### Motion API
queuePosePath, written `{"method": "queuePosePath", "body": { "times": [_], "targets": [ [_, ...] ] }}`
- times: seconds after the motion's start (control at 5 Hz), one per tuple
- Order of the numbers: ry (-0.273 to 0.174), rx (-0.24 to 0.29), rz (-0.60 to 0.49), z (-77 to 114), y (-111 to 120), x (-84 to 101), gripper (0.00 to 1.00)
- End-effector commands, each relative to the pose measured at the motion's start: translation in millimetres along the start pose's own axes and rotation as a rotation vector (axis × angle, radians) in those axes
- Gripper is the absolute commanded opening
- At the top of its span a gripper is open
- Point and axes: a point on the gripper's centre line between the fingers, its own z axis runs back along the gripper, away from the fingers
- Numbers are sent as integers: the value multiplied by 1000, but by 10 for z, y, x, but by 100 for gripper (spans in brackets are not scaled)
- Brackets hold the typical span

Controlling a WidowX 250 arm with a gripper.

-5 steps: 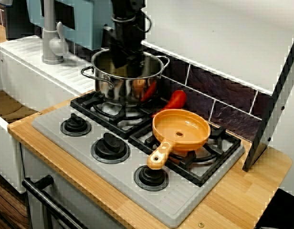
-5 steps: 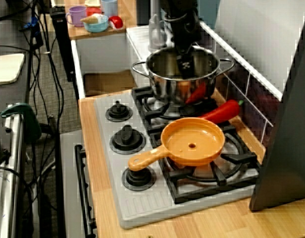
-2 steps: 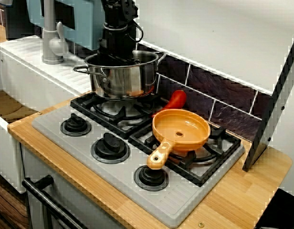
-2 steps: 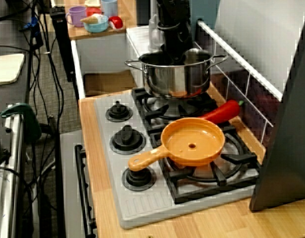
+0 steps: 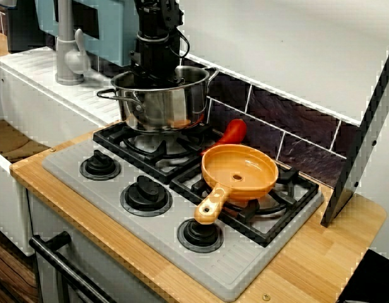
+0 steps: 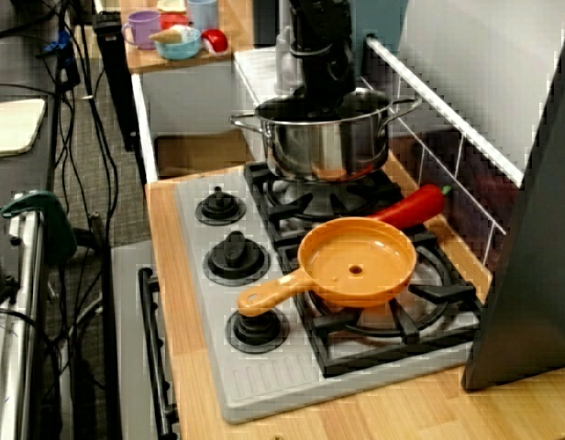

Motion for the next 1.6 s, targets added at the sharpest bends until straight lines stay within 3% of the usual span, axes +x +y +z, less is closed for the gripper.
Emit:
{"method": "queuePosePath", "body": {
  "times": [0.0, 0.4, 0.6, 1.4],
  "targets": [
    [-48, -12, 25, 288, 36, 67, 0],
    [-74, -10, 42, 428, 32, 68, 0],
    [-71, -8, 62, 456, 27, 58, 100],
    [-77, -51, 67, 785, -142, 133, 100]
  ]
}}
